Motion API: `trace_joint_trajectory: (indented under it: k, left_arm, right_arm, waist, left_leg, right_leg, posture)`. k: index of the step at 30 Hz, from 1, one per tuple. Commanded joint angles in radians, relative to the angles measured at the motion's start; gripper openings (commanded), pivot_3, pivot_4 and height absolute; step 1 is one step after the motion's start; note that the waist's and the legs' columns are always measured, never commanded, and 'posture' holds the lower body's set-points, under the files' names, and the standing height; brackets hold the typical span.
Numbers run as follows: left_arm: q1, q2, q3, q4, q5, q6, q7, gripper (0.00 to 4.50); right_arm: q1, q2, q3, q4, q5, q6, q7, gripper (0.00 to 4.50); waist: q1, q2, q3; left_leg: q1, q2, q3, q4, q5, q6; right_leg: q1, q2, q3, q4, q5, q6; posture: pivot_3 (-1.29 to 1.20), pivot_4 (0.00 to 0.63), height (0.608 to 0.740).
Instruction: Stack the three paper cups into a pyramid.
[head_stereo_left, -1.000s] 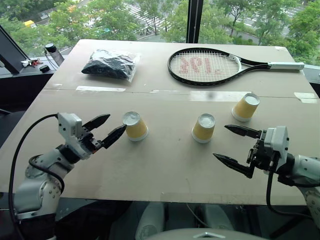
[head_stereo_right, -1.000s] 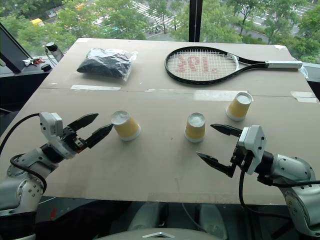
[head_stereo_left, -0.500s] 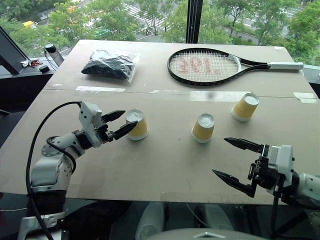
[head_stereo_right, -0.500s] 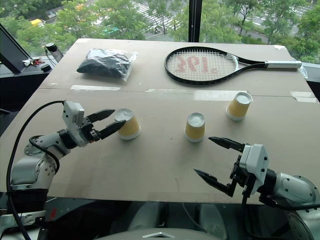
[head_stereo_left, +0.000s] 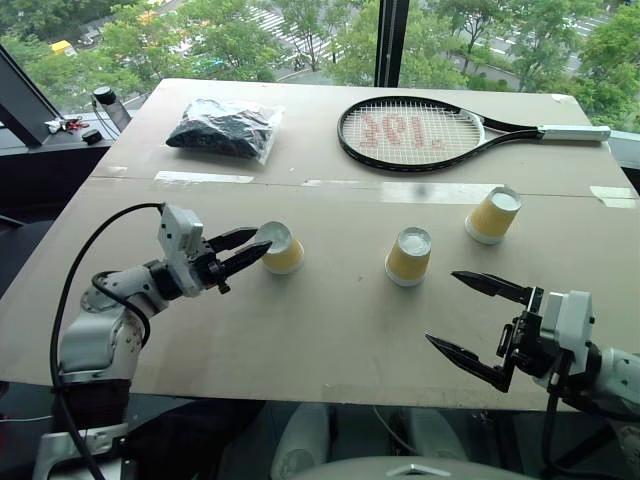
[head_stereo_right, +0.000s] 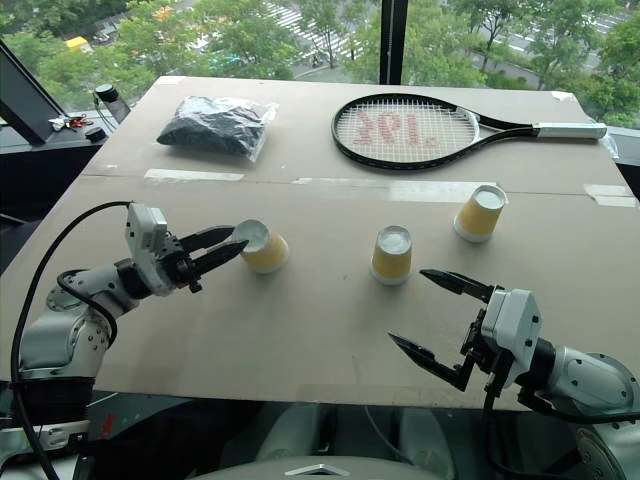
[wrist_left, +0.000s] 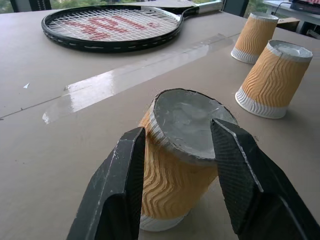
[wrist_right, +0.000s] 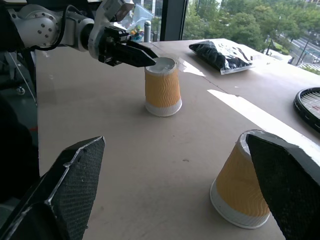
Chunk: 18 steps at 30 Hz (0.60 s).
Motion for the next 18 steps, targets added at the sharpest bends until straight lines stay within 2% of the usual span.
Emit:
trace_joint_trajectory:
  k: [1, 2, 4, 18]
  left_arm:
    - [0.002, 0.013, 0.040, -0.001, -0.009, -0.021, -0.015, 3.44]
    - [0.000, 0.015, 0.040, 0.002, -0.005, -0.023, -0.016, 3.98]
    - [-0.006, 0.016, 0.038, 0.007, 0.001, -0.025, -0.018, 4.47]
    - [-0.116, 0.009, -0.045, 0.115, 0.103, -0.036, -0.011, 4.47]
  right_arm:
    - [-0.006, 0.000, -0.005, -0.024, 0.010, -0.017, -0.010, 4.50]
    - [-0.009, 0.000, 0.000, -0.022, 0.008, -0.017, -0.011, 4.50]
    - [-0.014, 0.001, 0.007, -0.021, 0.007, -0.017, -0.015, 4.50]
    - [-0.005, 0.003, 0.027, -0.034, 0.000, -0.016, -0.040, 4.50]
  waist:
    - [0.001, 0.000, 0.000]
    - [0.001, 0.000, 0.000]
    - [0.001, 0.000, 0.000]
    - [0.001, 0.000, 0.000]
  left_leg:
    - [0.000, 0.000, 0.000, 0.000, 0.000, 0.000]
    - [0.000, 0.000, 0.000, 0.000, 0.000, 0.000]
    - [0.000, 0.000, 0.000, 0.000, 0.000, 0.000]
    - [0.000, 0.000, 0.000, 0.000, 0.000, 0.000]
  right_leg:
    - [0.000, 0.000, 0.000, 0.000, 0.000, 0.000]
    - [0.000, 0.000, 0.000, 0.000, 0.000, 0.000]
    - [0.000, 0.000, 0.000, 0.000, 0.000, 0.000]
    - [0.000, 0.001, 0.000, 0.000, 0.000, 0.000]
  posture:
    - [0.00, 0.150, 0.740]
    - [0.00, 0.150, 0.740]
    - [0.00, 0.150, 0.740]
    - [0.00, 0.150, 0.740]
